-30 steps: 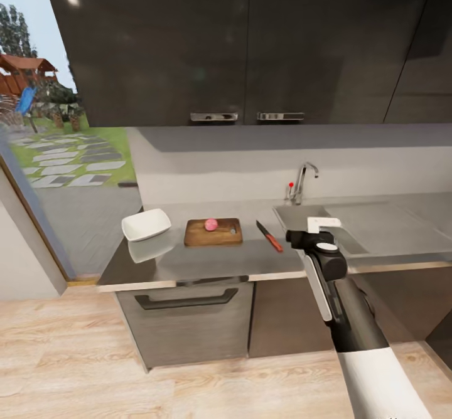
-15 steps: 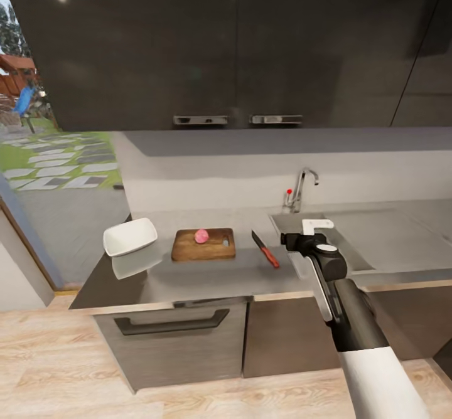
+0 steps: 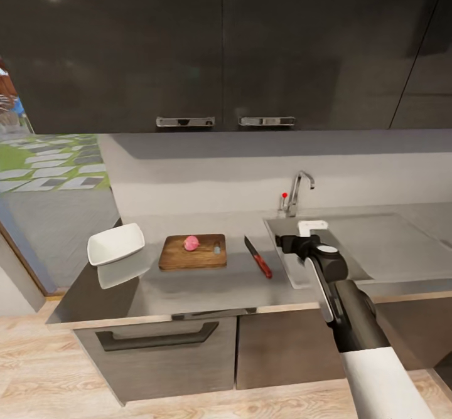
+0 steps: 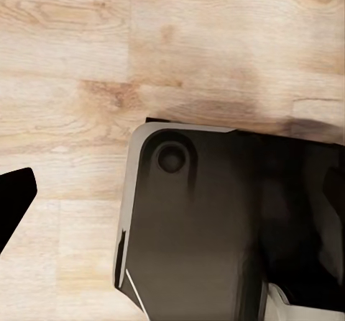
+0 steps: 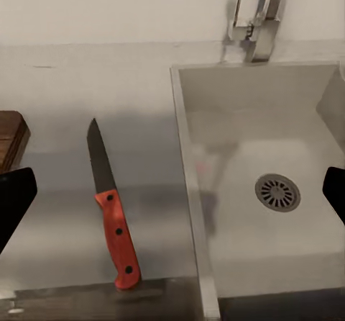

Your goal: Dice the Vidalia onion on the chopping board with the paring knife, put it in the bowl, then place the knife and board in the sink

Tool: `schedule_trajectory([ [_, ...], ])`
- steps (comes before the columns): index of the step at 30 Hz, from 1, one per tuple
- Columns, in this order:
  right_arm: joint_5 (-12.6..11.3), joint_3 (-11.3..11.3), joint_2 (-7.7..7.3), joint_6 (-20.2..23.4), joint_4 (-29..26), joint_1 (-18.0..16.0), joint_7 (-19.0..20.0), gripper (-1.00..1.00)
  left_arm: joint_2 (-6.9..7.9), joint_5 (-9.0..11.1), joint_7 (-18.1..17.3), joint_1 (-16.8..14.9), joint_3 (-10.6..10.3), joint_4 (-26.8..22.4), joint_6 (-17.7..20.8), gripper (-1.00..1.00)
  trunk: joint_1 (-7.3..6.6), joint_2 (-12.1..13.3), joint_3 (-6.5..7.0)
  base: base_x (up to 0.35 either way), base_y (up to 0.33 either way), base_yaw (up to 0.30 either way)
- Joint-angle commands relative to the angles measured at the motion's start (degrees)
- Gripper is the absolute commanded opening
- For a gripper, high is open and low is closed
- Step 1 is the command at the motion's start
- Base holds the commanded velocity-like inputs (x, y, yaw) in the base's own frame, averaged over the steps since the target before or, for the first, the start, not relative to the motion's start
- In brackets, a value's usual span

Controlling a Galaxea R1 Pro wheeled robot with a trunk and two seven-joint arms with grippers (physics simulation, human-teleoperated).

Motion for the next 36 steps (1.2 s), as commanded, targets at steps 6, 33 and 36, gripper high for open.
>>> schedule_trajectory([
  [6,-0.5,0.2,0.27,-1.2,3.8,0.0,-0.4,1.0,0.03,0.6,-0.3,0.0,-0.1,0.0,0.0,1.0,0.04,-0.1,-0.12,0.0,0.0,0.0],
  [33,-0.7,0.3,0.47,-12.1,13.8,-0.1,-0.2,1.0,0.03,0.6,-0.2,0.0,0.0,1.0,0.0,1.0,0.04,-0.1,-2.24,0.0,0.006,0.0],
  [36,-0.7,0.3,0.48,-12.1,13.8,0.0,-0.1,1.0,0.03,0.6,-0.2,0.0,0.0,1.0,0.0,1.0,0.04,-0.1,-2.5,0.068,0.067,0.0],
])
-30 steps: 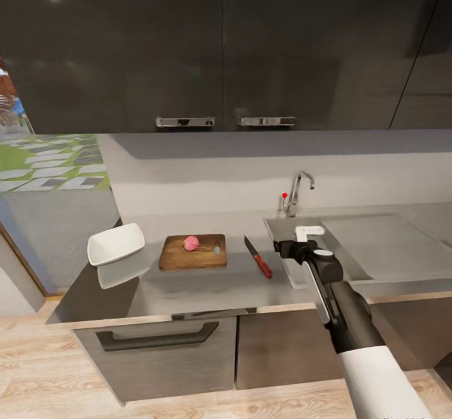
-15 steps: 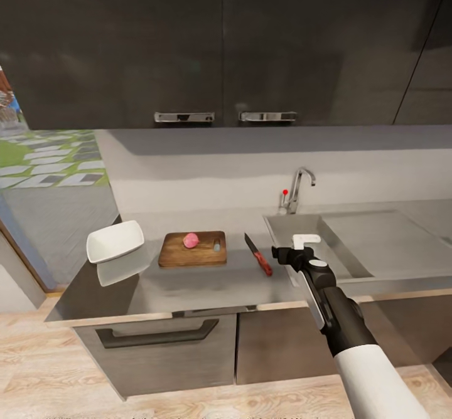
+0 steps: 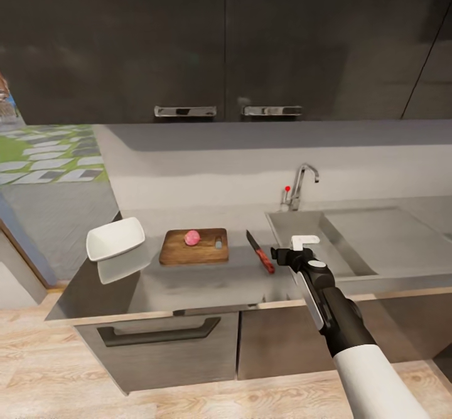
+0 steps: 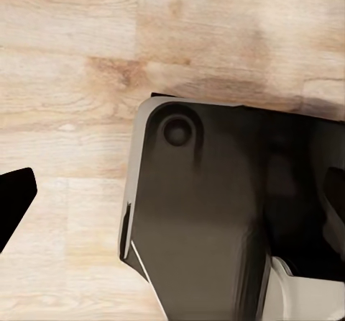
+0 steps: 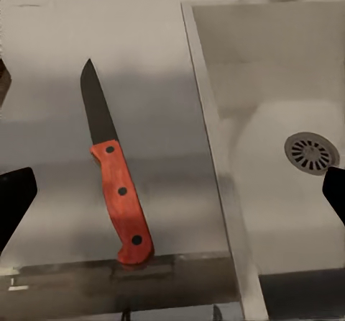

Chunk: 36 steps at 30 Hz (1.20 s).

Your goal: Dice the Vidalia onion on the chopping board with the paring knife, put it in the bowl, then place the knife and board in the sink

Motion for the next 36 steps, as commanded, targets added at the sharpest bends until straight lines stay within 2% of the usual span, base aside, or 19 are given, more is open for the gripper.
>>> schedule_trajectory([
  [1,-0.3,0.1,-0.01,0.3,-0.1,0.0,-0.4,1.0,0.03,0.6,-0.3,0.0,-0.1,0.0,0.0,1.0,0.04,-0.1,-0.2,0.097,0.027,0.0],
  [20,-0.3,0.1,-0.01,0.3,0.7,-0.1,-0.4,1.0,0.03,0.6,-0.3,0.0,-0.1,0.0,0.0,1.0,0.04,-0.1,-1.91,0.165,0.019,0.0],
  [36,-0.3,0.1,0.14,0.3,1.2,-0.1,-0.4,1.0,0.03,0.6,-0.3,0.0,-0.1,0.0,0.0,1.0,0.04,-0.1,-3.36,0.011,0.036,0.0],
])
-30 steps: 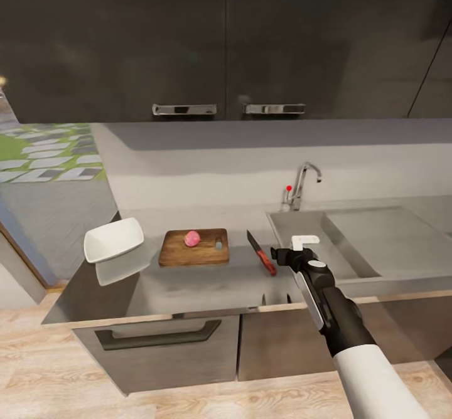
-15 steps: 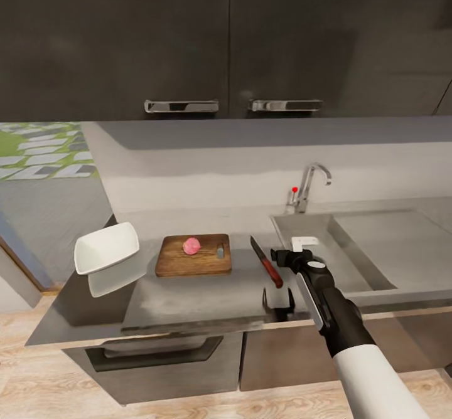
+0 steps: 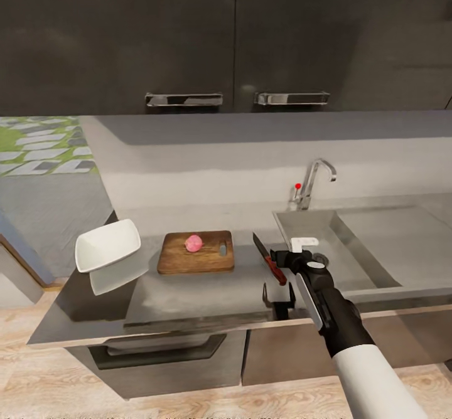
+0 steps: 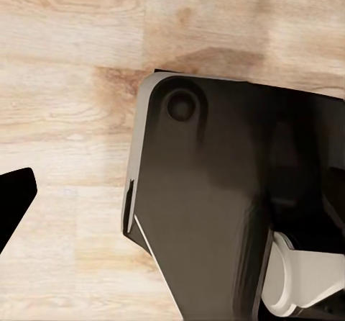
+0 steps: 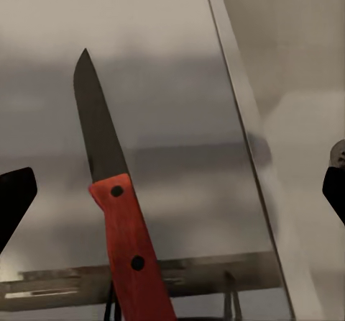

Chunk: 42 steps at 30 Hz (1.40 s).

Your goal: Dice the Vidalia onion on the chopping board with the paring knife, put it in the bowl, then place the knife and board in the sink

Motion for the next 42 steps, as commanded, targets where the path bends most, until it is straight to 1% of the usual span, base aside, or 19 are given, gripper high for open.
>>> schedule_trajectory([
  [1,-0.3,0.1,0.0,0.3,-0.1,-0.1,-0.5,1.0,0.03,0.6,-0.3,0.0,-0.1,0.0,0.0,1.0,0.03,-0.1,-0.2,-0.041,0.001,0.0],
  [8,-0.3,0.1,0.08,0.3,0.2,0.0,-0.5,1.0,0.03,0.6,-0.3,0.0,-0.1,0.0,0.0,1.0,0.03,-0.1,-0.84,-0.216,0.0,0.0],
  [15,-0.3,0.1,0.17,0.3,0.4,-0.1,-0.5,1.0,0.03,0.6,-0.3,0.0,-0.1,0.0,0.0,1.0,0.03,-0.1,-1.47,-0.053,0.0,0.0],
  [25,-0.3,0.1,0.2,0.3,0.5,0.0,-0.5,1.0,0.03,0.6,-0.3,0.0,-0.1,0.0,0.0,1.0,0.03,-0.1,-2.38,0.002,0.0,0.0],
  [31,-0.3,0.1,0.2,0.3,0.6,0.0,-0.5,1.0,0.03,0.6,-0.3,0.0,-0.1,0.0,0.0,1.0,0.03,-0.1,-2.93,0.162,0.0,0.0],
  [36,-0.3,0.2,0.2,0.3,0.6,-0.1,-0.5,1.0,0.03,0.6,-0.3,0.0,0.0,0.0,0.0,1.0,0.03,-0.1,-3.37,0.052,0.0,0.0],
  [42,-0.3,0.2,0.2,0.0,0.6,0.0,-0.5,1.0,0.03,0.6,-0.3,0.0,-0.1,0.0,0.0,1.0,0.03,-0.1,-3.58,0.004,0.0,0.0],
])
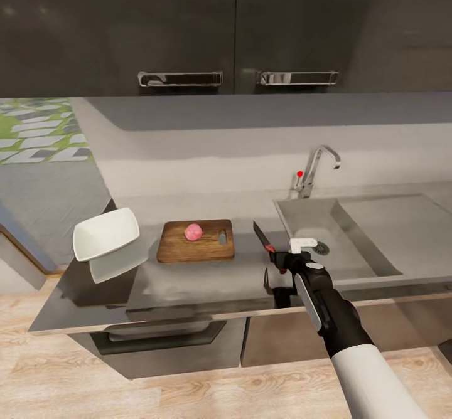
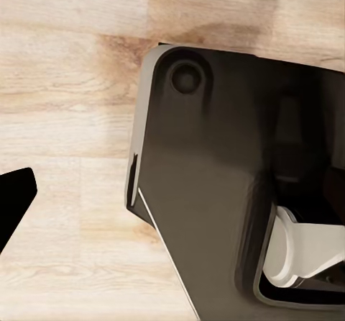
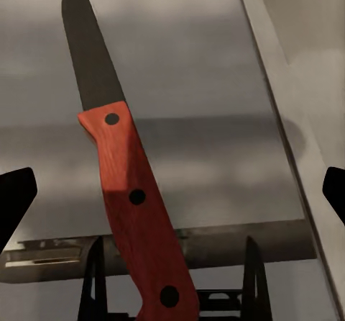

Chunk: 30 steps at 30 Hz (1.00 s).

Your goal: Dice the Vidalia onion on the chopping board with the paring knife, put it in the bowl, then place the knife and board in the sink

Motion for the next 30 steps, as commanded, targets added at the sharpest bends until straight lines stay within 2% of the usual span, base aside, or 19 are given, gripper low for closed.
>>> schedule_trajectory([
  [1,-0.3,0.1,-0.01,0.3,-0.1,0.0,-0.5,1.0,0.03,0.6,-0.3,0.0,-0.1,-0.1,0.0,1.0,0.04,-0.1,-0.11,0.0,0.0,0.0],
  [13,-0.3,0.1,-0.01,0.2,-0.1,0.0,-0.5,1.0,0.03,0.6,-0.3,0.0,0.0,0.2,0.0,1.0,0.04,-0.1,-0.16,0.0,0.0,0.0],
  [30,-0.3,0.1,-0.01,0.2,0.0,0.0,-0.5,1.0,0.03,0.6,-0.3,0.0,0.0,0.3,0.0,1.0,0.04,-0.1,-1.06,0.0,0.0,0.0],
])
